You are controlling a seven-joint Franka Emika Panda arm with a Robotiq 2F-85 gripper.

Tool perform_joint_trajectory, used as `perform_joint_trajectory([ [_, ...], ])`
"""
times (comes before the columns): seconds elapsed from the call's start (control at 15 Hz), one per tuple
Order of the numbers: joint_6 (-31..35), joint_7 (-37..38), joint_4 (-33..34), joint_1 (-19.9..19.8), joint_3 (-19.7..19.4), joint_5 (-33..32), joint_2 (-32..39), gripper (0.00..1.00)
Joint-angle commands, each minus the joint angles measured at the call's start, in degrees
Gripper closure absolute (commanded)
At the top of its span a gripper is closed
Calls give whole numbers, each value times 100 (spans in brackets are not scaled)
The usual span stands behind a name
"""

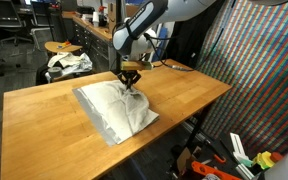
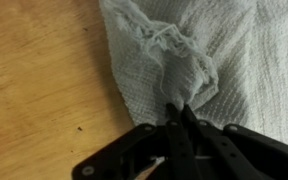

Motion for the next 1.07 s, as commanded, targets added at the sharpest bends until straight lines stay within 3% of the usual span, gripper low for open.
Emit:
perform_joint_trajectory([
  [0.0, -4, 179, 193, 43, -89, -21, 31, 93],
  [0.4, -348, 73, 607, -78, -151, -50, 171, 93],
  [0.47, -435, 66, 689, -104, -159, -42, 208, 88],
  [0.53, -505, 63, 767, -132, -165, -29, 243, 67],
  [0.73, -713, -19, 932, -230, -134, 38, 299, 57],
  [1.0, -770, -346, 833, -345, -33, 129, 149, 26],
])
